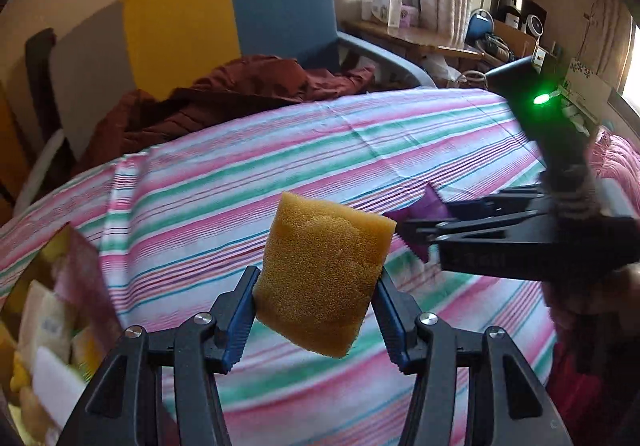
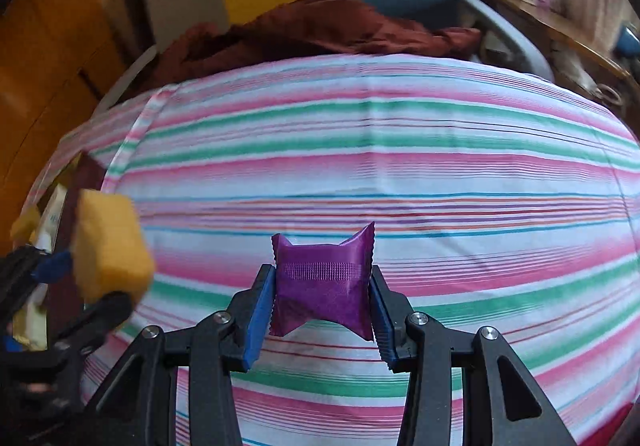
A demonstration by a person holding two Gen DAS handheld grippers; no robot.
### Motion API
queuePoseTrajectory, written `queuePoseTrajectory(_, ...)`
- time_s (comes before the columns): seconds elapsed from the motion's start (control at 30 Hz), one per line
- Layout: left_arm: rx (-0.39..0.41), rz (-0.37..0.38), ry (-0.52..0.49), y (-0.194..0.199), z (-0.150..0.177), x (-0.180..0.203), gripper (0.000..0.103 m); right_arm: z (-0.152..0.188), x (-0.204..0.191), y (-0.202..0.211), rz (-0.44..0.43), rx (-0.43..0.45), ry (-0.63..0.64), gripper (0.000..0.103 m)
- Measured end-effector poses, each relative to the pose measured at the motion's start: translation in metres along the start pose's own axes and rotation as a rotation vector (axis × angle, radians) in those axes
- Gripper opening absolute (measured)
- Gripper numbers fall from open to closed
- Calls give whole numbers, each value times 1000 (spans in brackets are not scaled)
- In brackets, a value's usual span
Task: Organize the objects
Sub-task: 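Carry the purple packet and sponge into the gold tray and release both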
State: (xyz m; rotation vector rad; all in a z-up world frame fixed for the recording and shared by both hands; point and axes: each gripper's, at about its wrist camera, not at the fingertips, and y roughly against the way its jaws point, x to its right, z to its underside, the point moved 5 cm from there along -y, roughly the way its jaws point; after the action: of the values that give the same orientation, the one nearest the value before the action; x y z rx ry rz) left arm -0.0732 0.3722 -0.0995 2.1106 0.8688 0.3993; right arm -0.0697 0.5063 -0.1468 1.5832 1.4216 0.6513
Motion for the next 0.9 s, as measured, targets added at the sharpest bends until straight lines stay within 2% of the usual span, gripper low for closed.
queuePoseTrajectory(0.37, 58, -13, 9, 44, 16, -7, 56, 6, -31, -11, -51, 2, 52, 46)
queuePoseTrajectory(0.9, 87, -32, 50, 74, 32, -29, 56, 12, -43, -17, -31, -16, 92, 46)
